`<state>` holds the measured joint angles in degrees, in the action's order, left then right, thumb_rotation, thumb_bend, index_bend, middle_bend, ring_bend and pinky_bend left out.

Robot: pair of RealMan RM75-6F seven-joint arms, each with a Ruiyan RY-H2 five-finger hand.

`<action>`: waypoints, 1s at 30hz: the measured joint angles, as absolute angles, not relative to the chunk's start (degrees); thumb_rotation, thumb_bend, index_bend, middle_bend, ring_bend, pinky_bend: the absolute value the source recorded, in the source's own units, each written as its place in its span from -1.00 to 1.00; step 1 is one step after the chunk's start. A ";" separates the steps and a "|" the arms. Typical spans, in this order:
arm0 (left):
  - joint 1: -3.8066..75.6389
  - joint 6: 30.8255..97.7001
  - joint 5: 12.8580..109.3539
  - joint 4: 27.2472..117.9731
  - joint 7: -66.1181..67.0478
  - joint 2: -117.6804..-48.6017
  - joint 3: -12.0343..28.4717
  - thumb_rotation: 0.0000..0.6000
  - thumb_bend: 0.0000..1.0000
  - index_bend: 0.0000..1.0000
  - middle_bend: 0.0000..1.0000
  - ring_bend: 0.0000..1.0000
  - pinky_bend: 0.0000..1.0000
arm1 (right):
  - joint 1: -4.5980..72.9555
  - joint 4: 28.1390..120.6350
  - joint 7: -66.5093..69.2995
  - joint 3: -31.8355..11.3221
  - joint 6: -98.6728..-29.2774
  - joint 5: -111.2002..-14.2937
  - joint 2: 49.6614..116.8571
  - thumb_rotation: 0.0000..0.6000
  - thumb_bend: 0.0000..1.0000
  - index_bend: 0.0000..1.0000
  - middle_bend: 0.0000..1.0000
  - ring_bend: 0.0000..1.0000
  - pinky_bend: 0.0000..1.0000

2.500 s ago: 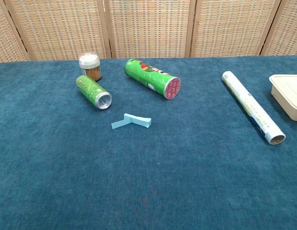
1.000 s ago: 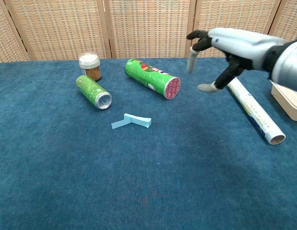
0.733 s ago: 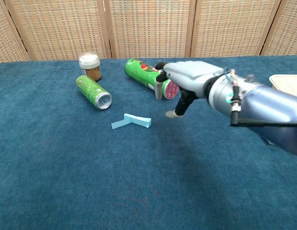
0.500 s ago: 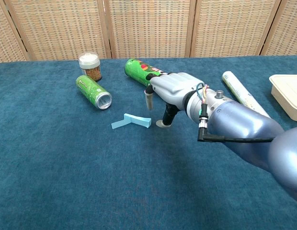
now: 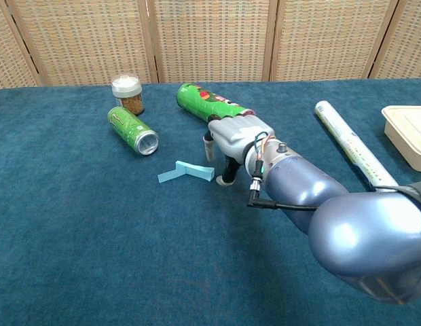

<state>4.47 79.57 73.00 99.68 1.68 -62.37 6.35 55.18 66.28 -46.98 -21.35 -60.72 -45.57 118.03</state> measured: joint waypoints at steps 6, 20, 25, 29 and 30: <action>4.58 79.20 72.99 99.69 0.86 -62.08 6.28 1.00 -0.67 -1.00 -1.00 -1.00 -1.00 | 56.48 63.05 -46.47 -22.47 -60.23 -44.80 120.00 1.00 -0.38 -0.18 -1.00 -1.00 -1.00; 4.85 78.65 72.74 98.98 -0.14 -61.98 6.14 1.00 -0.67 -1.00 -1.00 -1.00 -1.00 | 59.08 57.20 -46.10 -25.50 -58.77 -41.90 123.80 1.00 -0.38 -0.11 -1.00 -1.00 -1.00; 4.98 78.54 72.65 98.88 0.02 -62.08 6.12 1.00 -0.66 -1.00 -1.00 -1.00 -1.00 | 59.57 56.41 -45.98 -26.18 -58.58 -41.31 124.57 1.00 -0.35 -0.08 -1.00 -1.00 -1.00; 5.03 78.51 72.58 98.78 0.06 -62.15 6.08 1.00 -0.66 -1.00 -1.00 -1.00 -1.00 | 59.91 55.79 -45.83 -26.89 -58.34 -40.58 125.05 1.00 -0.33 -0.08 -1.00 -1.00 -1.00; 5.04 78.52 72.61 98.77 0.05 -62.16 6.06 1.00 -0.66 -1.00 -1.00 -1.00 -1.00 | 60.00 55.68 -45.84 -27.05 -58.30 -40.43 125.11 1.00 -0.33 -0.07 -1.00 -1.00 -1.00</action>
